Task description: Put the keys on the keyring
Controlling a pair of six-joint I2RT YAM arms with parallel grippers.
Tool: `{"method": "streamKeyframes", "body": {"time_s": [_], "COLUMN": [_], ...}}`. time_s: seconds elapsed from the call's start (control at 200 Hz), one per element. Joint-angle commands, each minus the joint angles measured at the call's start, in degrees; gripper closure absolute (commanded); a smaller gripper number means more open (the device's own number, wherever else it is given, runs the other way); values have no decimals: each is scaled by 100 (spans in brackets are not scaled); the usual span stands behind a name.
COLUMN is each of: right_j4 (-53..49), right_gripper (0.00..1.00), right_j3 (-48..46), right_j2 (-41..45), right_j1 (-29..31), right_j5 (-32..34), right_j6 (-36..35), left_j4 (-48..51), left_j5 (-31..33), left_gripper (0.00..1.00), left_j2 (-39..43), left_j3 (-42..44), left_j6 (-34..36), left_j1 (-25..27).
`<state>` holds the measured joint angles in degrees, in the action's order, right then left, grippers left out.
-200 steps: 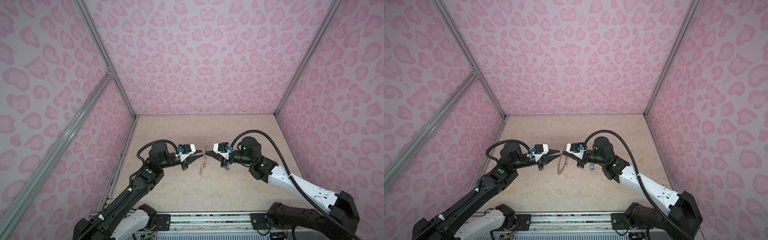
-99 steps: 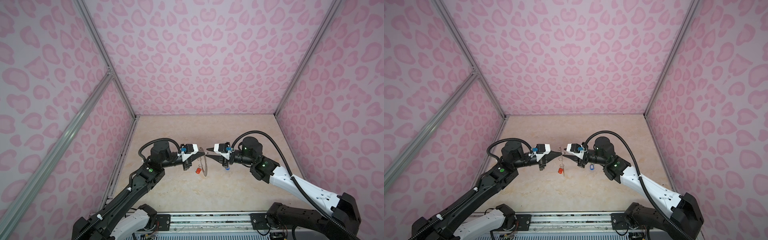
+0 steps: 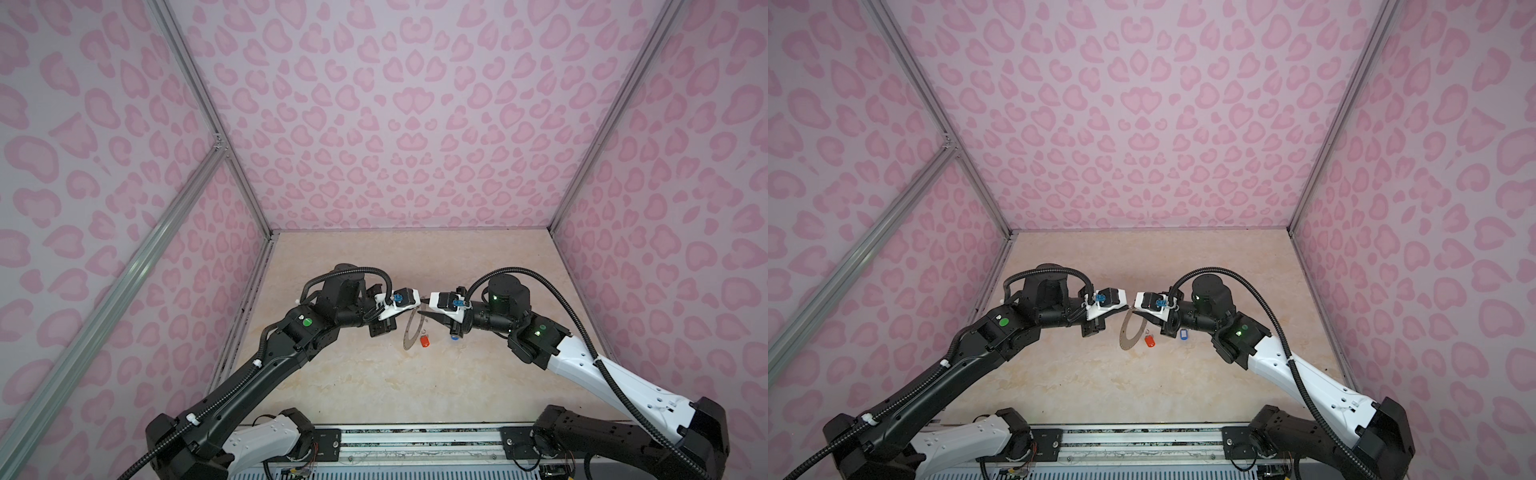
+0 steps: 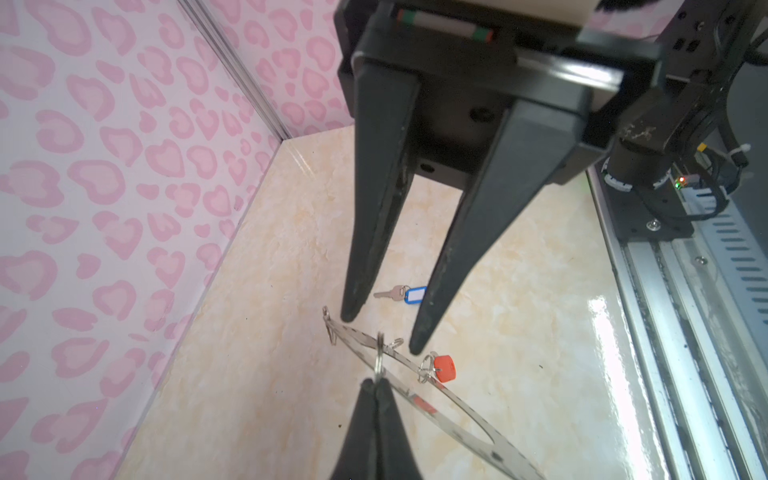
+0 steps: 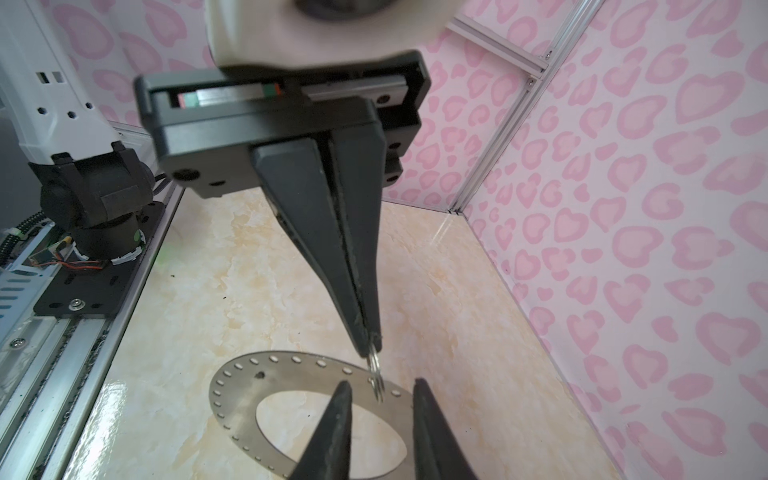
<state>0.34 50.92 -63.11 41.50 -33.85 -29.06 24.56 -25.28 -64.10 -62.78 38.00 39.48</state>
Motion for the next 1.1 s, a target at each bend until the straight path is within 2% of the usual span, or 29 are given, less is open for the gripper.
{"method": "streamKeyframes", "body": {"time_s": [0.0,0.45,0.545,0.655,0.675,0.745,0.79,0.845,0.96,1.02,1.095], "right_j4": [93,217,223,329,360,429,457,542,1064,1337,1475], "right_gripper": [76,82,87,100,100,100,100,100,100,100,100], "right_j3": [-62,-139,-122,-158,-172,-203,-214,-242,-431,-499,-498], "right_j2": [-41,-182,-209,-193,-185,-166,-166,-166,-133,-147,-198], "right_j1": [7,25,25,23,25,21,19,4,-60,-96,-107], "right_j5": [-15,-69,-96,-131,-124,-157,-166,-215,-391,-509,-598], "right_j6": [53,142,144,178,179,236,262,330,660,831,931], "left_j4": [380,313,298,272,235,-48,-332,-849,-2450,-3048,-3272], "left_j5": [306,196,163,155,182,241,56,-477,-1521,-1707,-1952], "left_gripper": [97,97,97,97,94,77,73,72,72,72,72], "left_j2": [-89,-128,-138,-138,-138,-67,23,180,538,621,602], "left_j3": [-202,-287,-287,-278,-264,-93,94,397,1259,1576,1696], "left_j6": [293,243,252,220,190,56,-115,-497,-1751,-2080,-2209], "left_j1": [106,206,205,204,204,150,-13,-362,-1166,-1301,-1312]}}
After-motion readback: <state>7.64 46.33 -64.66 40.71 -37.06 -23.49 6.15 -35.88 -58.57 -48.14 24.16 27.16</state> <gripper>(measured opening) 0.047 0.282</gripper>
